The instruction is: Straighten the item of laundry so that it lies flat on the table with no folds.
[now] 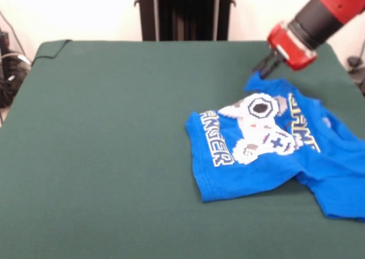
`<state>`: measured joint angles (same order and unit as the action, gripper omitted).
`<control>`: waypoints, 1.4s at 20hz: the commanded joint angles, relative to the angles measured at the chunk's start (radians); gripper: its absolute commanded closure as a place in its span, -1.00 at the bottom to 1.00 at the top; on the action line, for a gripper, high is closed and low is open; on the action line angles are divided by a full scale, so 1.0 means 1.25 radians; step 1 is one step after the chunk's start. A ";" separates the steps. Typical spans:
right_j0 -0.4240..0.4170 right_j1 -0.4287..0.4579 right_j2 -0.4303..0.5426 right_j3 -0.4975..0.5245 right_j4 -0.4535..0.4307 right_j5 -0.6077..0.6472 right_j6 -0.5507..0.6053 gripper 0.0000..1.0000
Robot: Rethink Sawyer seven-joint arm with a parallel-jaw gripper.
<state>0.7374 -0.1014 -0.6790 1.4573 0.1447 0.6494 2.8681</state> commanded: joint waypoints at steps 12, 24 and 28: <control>-0.150 -0.145 0.215 0.168 0.225 0.017 0.092 1.00; -0.214 -0.133 0.339 0.222 0.293 -0.133 0.143 1.00; -0.016 0.033 0.044 0.068 0.258 0.028 0.316 1.00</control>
<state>0.4862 -0.2591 -0.4895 1.6332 0.4762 0.4639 2.8738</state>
